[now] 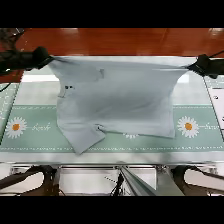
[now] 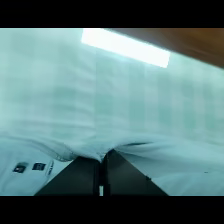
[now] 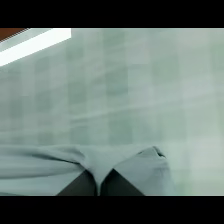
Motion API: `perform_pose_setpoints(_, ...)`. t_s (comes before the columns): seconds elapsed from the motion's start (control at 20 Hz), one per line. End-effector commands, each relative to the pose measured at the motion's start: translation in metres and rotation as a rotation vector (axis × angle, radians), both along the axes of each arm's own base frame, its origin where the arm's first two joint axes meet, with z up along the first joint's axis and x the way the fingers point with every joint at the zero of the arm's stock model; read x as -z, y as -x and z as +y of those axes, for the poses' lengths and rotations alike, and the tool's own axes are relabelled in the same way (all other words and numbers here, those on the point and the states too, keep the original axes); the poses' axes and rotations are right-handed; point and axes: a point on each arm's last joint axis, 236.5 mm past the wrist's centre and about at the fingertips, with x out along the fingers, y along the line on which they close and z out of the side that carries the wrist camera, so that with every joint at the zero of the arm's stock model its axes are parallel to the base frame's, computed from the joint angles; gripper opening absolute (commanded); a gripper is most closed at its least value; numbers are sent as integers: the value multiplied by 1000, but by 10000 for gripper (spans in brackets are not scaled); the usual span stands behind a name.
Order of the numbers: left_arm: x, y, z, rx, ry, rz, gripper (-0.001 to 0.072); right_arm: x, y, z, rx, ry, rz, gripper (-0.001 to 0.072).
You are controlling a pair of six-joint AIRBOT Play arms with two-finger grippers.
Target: Fold the shirts.
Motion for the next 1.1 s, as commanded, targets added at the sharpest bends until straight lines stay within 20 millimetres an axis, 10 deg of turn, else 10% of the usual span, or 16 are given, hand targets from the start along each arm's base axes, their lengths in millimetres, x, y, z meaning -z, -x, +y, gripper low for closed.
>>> perform_pose_setpoints(0.0, 41, -48, -17, -49, 107, 27, 40, 45, -46, -5, 10, -106, 68, 22)
perform_pose_setpoints(0.35, 75, -51, -18, -27, 143, 123, 41, 73, -44, -2, -50, -133, 178, 23)
perform_pose_setpoints(0.85, 169, 65, -34, 316, 145, 646, 53, 142, 36, 26, -192, -112, 489, 31)
perform_pose_setpoints(0.9, 172, 70, -35, 319, 156, 674, 220, 145, 39, 33, -192, -120, 509, 304)
perform_pose_setpoints(0.95, 169, 76, -33, 327, 171, 701, 671, 143, 44, 39, -213, -124, 527, 629)
perform_pose_setpoints(1.05, 153, 91, -22, 356, 194, 756, 704, 127, 55, 40, -251, -131, 549, 622)
